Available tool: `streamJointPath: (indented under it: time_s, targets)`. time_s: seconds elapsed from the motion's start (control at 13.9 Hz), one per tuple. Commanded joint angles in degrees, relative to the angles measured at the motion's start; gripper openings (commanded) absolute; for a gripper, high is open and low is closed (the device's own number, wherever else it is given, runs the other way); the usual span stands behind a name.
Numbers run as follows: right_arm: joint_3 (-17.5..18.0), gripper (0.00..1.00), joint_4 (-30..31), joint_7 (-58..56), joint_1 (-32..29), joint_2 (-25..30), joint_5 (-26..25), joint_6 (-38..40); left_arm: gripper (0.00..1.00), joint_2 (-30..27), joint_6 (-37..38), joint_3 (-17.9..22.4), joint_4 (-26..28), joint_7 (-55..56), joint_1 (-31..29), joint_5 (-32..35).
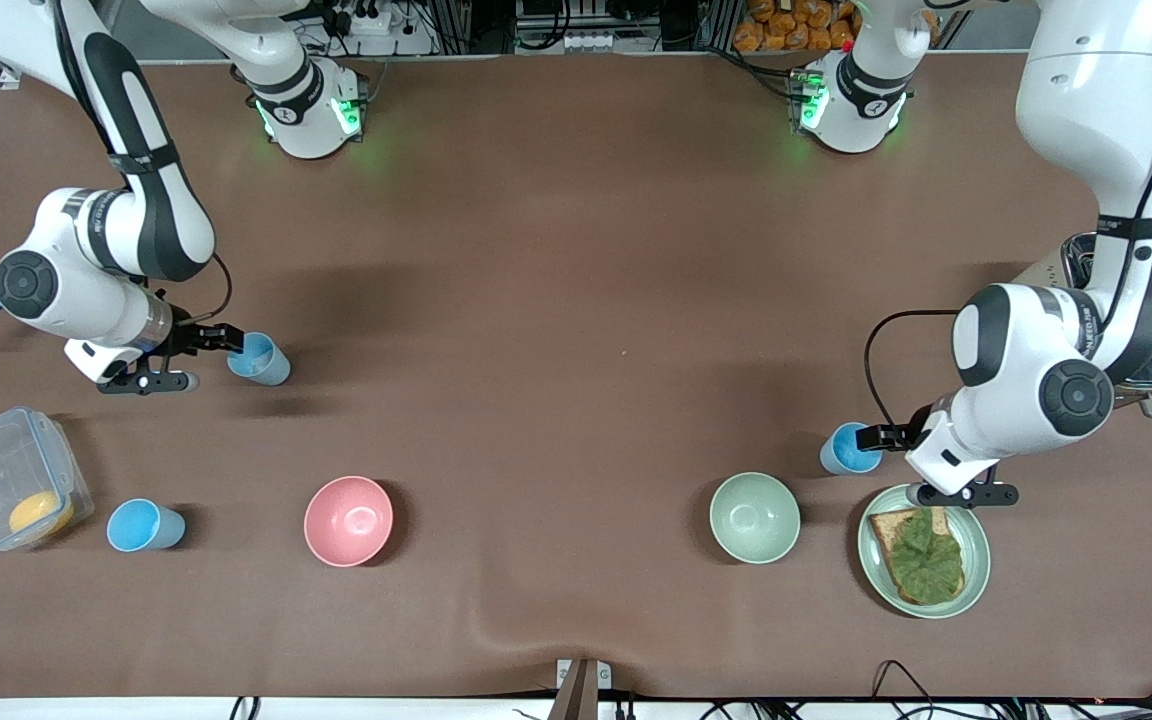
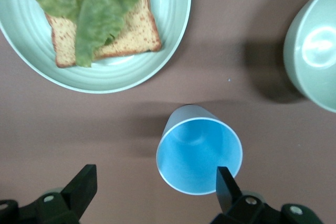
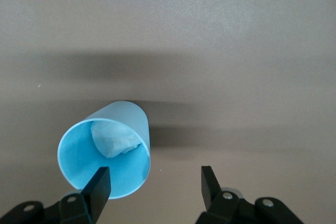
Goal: Stack blue cups with both arms
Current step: 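Close the right gripper and the left gripper around the blue cups, then carry the cup with the right gripper toward the table middle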
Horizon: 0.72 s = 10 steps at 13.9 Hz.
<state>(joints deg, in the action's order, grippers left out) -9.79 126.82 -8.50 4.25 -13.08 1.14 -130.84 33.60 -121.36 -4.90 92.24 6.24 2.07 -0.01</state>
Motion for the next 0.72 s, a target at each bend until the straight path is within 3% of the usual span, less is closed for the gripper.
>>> streamJointPath:
  time_s: [0.0, 0.14, 0.29, 0.36, 0.43, 0.5, 0.65]
  targets:
    - [-0.14, 0.66, -0.17, 0.24, 0.76, -1.77, 0.44, -2.39, 1.0, 2.69, -0.46, 0.07, -1.1, -0.09, 0.3, -0.25]
    - [-0.14, 0.55, -0.17, 0.24, 1.28, -2.74, 0.44, -2.93, 1.0, 3.84, -0.46, 0.07, -1.1, -0.09, 0.39, 0.54]
    - [-0.14, 0.36, -0.17, 0.24, 1.73, -3.44, 0.44, -3.37, 1.0, 4.54, -0.55, -0.02, -1.18, -0.09, 0.47, 0.45]
    - [-0.14, 0.21, -0.26, 0.24, 1.99, -3.53, 0.44, -3.37, 0.66, 4.72, -1.42, -0.02, -1.1, 0.0, 0.13, 0.19]
    - [-0.14, 0.0, -0.43, 0.24, 2.34, -3.45, 0.44, -2.85, 0.17, 4.9, -1.78, -0.02, -1.01, 0.0, 0.04, 0.1]
    - [-0.14, 0.0, -0.96, 0.24, 2.69, -3.36, 0.44, -2.58, 0.0, 4.99, -2.04, -0.02, -1.01, 0.0, 0.04, 0.1]
    - [0.04, 0.0, -2.19, 0.33, 4.09, -3.44, 0.44, -2.4, 0.0, 5.25, -3.27, -0.02, -1.01, 0.0, 0.21, 0.28]
